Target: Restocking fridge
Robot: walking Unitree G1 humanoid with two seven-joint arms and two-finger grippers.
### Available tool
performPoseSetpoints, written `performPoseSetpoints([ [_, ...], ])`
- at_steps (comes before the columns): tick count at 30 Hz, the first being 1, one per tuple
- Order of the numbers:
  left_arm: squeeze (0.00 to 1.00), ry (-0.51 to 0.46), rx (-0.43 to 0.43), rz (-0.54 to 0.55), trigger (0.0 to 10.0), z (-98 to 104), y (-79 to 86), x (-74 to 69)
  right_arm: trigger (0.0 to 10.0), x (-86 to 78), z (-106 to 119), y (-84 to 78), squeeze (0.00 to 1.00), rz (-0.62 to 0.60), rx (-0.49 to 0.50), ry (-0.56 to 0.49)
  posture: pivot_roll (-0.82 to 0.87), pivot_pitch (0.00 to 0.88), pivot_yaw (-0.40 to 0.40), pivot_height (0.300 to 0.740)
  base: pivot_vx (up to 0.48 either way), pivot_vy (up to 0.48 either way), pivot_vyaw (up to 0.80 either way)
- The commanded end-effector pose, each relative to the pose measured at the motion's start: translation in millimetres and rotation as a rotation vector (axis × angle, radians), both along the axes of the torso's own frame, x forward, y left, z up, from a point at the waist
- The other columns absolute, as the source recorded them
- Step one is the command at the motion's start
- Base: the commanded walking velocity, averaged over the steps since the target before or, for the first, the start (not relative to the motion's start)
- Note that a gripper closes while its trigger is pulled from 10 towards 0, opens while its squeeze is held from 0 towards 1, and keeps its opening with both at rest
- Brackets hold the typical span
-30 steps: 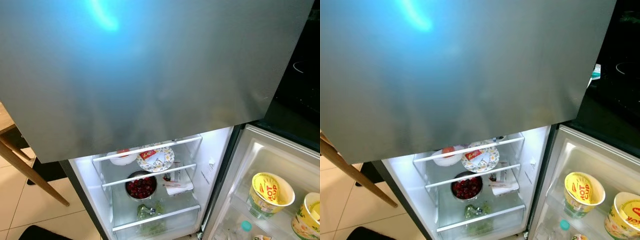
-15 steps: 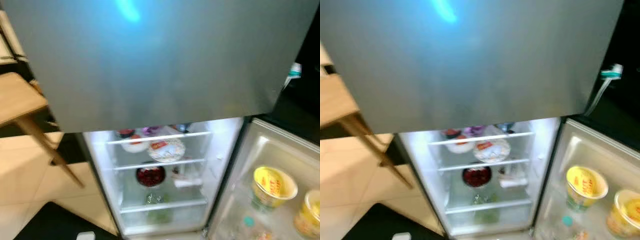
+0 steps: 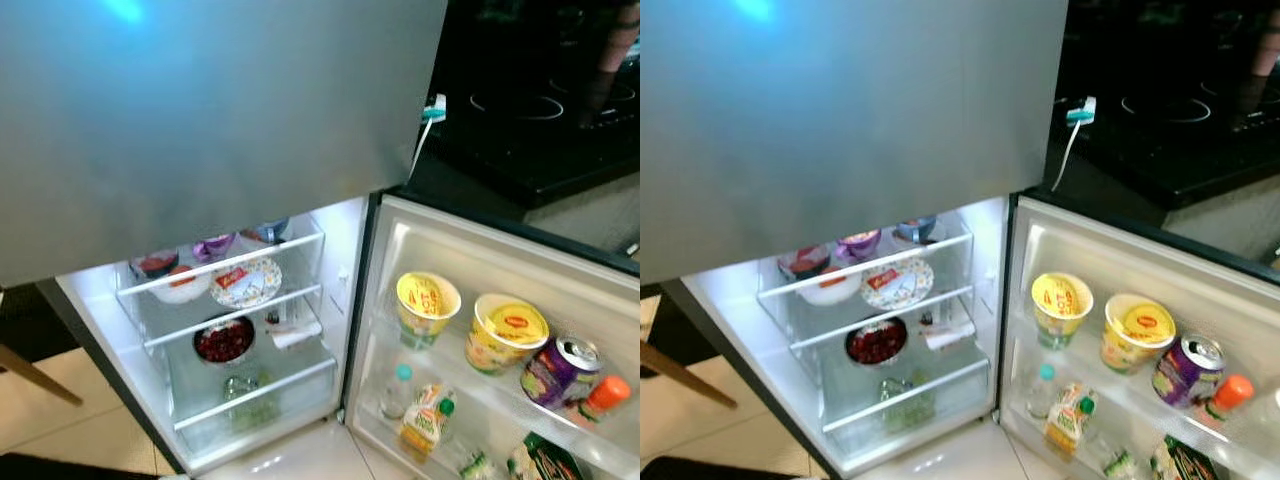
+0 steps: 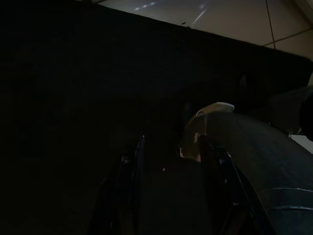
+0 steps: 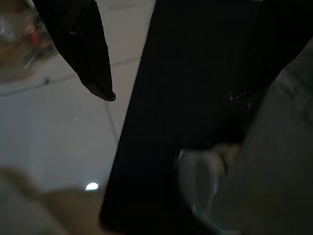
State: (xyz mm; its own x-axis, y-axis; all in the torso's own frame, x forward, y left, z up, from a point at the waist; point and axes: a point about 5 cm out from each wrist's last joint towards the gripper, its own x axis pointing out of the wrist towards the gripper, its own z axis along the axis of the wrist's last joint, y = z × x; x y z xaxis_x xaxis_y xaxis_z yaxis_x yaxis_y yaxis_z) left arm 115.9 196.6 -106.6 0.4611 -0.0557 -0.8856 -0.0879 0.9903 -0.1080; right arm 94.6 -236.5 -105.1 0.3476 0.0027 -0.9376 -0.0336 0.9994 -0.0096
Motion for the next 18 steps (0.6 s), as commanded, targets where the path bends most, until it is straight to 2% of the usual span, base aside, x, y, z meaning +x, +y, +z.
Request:
performPoseSetpoints([
  [1,0.0,0.028,-0.007,-0.004,10.0,-2.9,-2.8,-8.6,10.0,0.3,-0.6,3.3,0.0,0.007,0.009,-0.002,-0.05,0.005,-0.009,0.74,0.0,0.0,0.0],
  [7,0.0,0.034,-0.011,-0.008,10.0,-3.1,-3.1,-9.0,10.0,0.0,-0.7,3.2,0.0,0.008,0.009,0.0,-0.05,0.005,-0.009,0.74,0.0,0.0,0.0],
  [18,0.0,0.046,-0.017,-0.008,10.0,-4.0,-4.5,-10.9,10.0,-2.0,-1.3,4.1,0.0,0.012,0.009,0.005,-0.06,0.007,-0.007,0.74,-0.309,0.0,0.0],
])
